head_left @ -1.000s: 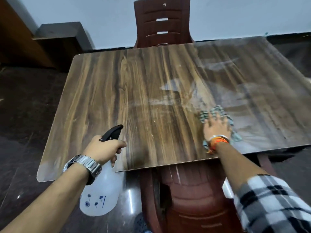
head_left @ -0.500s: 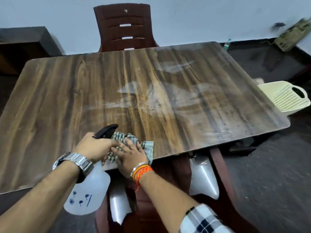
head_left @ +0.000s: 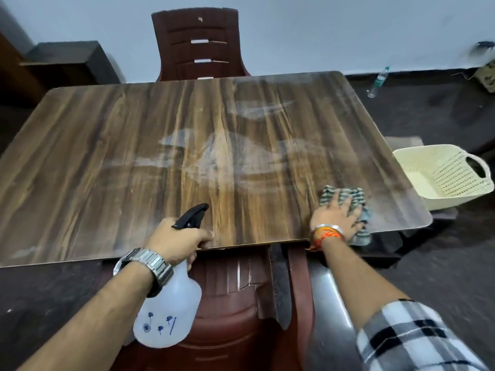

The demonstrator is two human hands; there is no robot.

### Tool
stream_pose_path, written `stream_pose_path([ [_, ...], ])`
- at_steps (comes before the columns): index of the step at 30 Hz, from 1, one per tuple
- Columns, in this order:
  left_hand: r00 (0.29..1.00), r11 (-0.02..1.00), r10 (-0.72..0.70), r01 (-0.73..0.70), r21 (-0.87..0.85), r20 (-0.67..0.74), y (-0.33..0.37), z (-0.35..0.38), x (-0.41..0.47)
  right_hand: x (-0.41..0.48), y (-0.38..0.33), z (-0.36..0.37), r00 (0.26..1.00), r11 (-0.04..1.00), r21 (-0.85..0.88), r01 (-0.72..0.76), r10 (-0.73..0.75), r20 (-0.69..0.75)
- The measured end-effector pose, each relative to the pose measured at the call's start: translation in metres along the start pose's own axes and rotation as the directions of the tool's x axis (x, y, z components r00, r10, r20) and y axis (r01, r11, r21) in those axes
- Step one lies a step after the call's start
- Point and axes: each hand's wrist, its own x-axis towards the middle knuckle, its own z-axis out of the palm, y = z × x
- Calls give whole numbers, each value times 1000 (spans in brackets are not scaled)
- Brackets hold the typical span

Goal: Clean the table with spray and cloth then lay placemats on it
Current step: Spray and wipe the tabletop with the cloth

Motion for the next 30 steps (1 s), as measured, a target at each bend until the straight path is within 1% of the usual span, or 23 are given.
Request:
stream_pose_path([
  [1,1000,1000,-4,3,-2,-17,1,1,-1,-16,-16,8,999,999,-16,49,-49,1],
  [2,1000,1000,-8,8,-4,-30,2,2,-3,-35,-32,20,987,986,-44,160,-160,7],
  [3,999,1000,-14,14,-1,-43,2,1,-4,-56,-49,31,947,945,-63,320,-318,34],
  [4,998,1000,-25,25,0,-56,3,1,-5,-76,-65,42,863,861,-73,503,-496,92],
  [5,997,999,-36,36,-7,-71,2,1,-6,-96,-79,50,732,733,-74,676,-656,187],
  [6,996,999,-33,32,-17,-84,2,2,-7,-111,-89,54,579,592,-52,804,-762,290],
  [7,996,1000,-24,23,-20,-87,3,3,-8,-119,-95,55,461,487,-19,873,-812,358],
  [8,996,1000,-21,20,-19,-85,4,4,-8,-116,-95,52,402,437,8,899,-834,379],
  [9,996,1000,-25,23,-19,-80,6,6,-9,-104,-89,46,404,439,17,899,-842,358],
  [10,997,999,-28,26,-23,-73,7,6,-10,-85,-76,40,458,484,2,875,-830,318],
  [11,997,999,-28,26,-24,-68,8,8,-11,-62,-58,33,542,558,-24,830,-795,272],
  [13,998,1000,-21,20,-19,-64,12,14,-13,-6,-11,11,744,741,-87,666,-650,157],
  [14,997,1000,-18,16,-22,-69,14,20,-14,23,16,-3,823,815,-116,568,-560,97],
  [15,997,999,-16,13,-30,-76,16,26,-15,49,41,-17,882,873,-126,471,-469,54],
  [17,996,999,-16,11,-49,-92,20,38,-14,88,75,-41,951,947,-88,308,-306,35],
  [20,994,997,-28,20,-72,-104,36,58,-9,104,77,-46,988,987,-47,151,-150,25],
  [23,987,993,-37,20,-112,-156,56,79,4,105,46,-39,993,993,-14,117,-117,31],
  [25,977,991,-87,65,-115,-195,69,96,13,119,28,-40,977,977,-38,208,-205,64],
  [27,961,982,-158,129,-135,-229,76,107,19,140,11,-41,939,942,-48,332,-325,108],
  [30,937,964,-241,202,-170,-255,82,118,27,170,-21,-41,881,883,-71,463,-450,144],
])
